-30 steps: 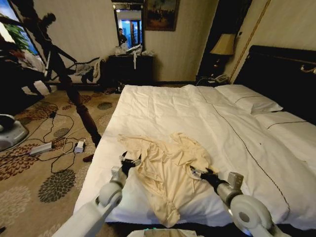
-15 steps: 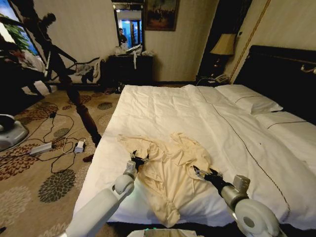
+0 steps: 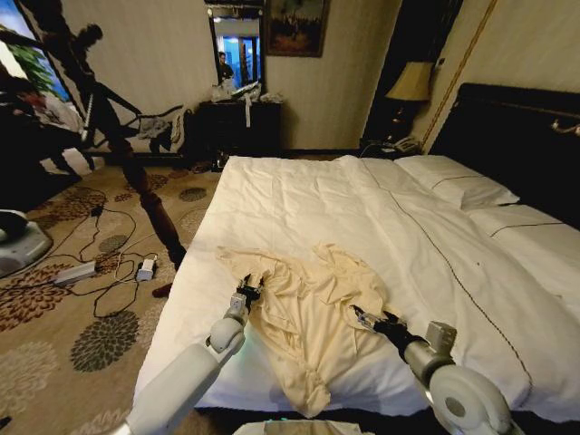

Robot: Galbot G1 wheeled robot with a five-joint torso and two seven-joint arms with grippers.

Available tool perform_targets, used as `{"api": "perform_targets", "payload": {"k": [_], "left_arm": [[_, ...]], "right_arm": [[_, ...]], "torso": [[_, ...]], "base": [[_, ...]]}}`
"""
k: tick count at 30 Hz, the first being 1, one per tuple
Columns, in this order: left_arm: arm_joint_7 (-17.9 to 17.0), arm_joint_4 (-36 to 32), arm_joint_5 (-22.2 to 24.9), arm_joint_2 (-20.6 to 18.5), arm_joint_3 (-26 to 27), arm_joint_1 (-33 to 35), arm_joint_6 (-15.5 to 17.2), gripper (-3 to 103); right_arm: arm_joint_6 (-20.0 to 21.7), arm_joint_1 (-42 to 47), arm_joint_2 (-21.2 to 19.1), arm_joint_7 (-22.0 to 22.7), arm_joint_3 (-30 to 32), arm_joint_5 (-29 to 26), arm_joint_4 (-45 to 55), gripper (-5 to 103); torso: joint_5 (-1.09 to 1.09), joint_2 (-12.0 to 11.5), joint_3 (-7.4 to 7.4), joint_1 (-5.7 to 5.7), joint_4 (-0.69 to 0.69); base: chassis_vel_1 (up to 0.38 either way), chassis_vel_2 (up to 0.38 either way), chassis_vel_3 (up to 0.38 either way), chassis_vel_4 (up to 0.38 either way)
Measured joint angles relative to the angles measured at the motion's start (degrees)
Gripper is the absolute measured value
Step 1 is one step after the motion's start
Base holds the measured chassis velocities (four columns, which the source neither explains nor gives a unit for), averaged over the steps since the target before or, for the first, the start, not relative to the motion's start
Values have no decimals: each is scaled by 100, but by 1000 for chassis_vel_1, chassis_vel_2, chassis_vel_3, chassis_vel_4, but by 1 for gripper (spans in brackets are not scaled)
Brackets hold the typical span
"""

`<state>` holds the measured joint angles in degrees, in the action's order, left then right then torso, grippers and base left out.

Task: Pick up the clothes from the bed and hang them on the clothes hanger.

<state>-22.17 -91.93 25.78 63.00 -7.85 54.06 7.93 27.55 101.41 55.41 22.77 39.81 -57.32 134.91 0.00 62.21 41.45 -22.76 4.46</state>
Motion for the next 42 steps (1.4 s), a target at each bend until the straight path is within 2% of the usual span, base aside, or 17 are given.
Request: {"api": "perform_targets", "payload": {"k": [1,5,8,9,10,18,21,23,24,27,29,30,33,34,36,39,42], "left_arm": [[0,0,0,0,0,0,0,38],[-3,2,34,3,17,0,-5,16],[-3,7,44,3,-1,11,-5,16],[0,11,45,4,-10,25,-5,6],[0,12,45,4,-10,34,-6,2],[9,-398,30,-99,206,341,-71,0],[-4,-1233,33,-375,644,897,-81,0],[-12,-1483,33,-470,791,1087,-94,0],[-25,-1928,36,-623,1137,1521,-109,0],[-61,-2252,74,-735,1435,1862,-117,0],[-122,-2694,197,-821,1944,2284,-117,0],[-122,-2694,197,-821,1944,2284,-117,0],[-173,-3218,411,-830,2702,2794,-74,0],[-173,-3218,411,-830,2702,2794,-74,0],[-158,-3430,566,-783,3259,3098,-59,0],[-149,-3445,792,-783,3663,3154,-22,0],[-232,-3295,1294,-1164,3937,2805,129,0]], "right_arm": [[0,0,0,0,0,0,0,100],[3,-1,10,29,-51,-10,-2,100],[6,-4,14,44,-74,-11,-2,100],[6,-3,14,54,-80,-14,1,100],[6,-3,14,59,-81,-14,4,100],[6,7,22,72,-117,1,26,100],[4,-8,19,72,-154,8,31,100],[2,-14,18,72,-158,6,31,100],[-2,-24,17,65,-171,2,27,100],[-7,-39,21,56,-194,5,0,100],[-10,-77,43,51,-257,5,-33,100],[-10,-77,43,51,-257,5,-33,100],[-11,-115,66,49,-320,4,-40,100],[-11,-115,66,49,-320,4,-40,100],[-11,-113,69,48,-325,-7,-40,100],[-11,-109,69,47,-334,-15,-43,100],[0,-133,60,50,-389,-46,-22,100]], "torso": [[0,0,0,0,0],[0,0,0,0,0],[0,0,0,0,0],[0,0,0,0,0],[0,0,0,0,0],[-1,0,0,0,2],[-1,0,0,0,-1],[-1,0,-1,0,0],[0,0,0,0,-1],[-1,0,0,1,-4],[-2,0,-1,1,1],[-2,0,-1,1,1],[0,0,0,0,0],[0,0,0,0,0],[-1,0,-1,1,-1],[-2,1,0,1,-2],[-2,0,0,1,-1]], "base": [[0,0,0,0],[0,0,0,0],[0,0,0,0],[0,0,0,0],[0,0,0,0],[0,0,0,0],[0,0,0,0],[0,0,0,0],[0,0,0,0],[0,0,0,0],[0,0,0,0],[0,0,0,0],[0,0,0,0],[0,0,0,0],[0,0,0,0],[0,0,0,0],[0,0,0,0]]}}
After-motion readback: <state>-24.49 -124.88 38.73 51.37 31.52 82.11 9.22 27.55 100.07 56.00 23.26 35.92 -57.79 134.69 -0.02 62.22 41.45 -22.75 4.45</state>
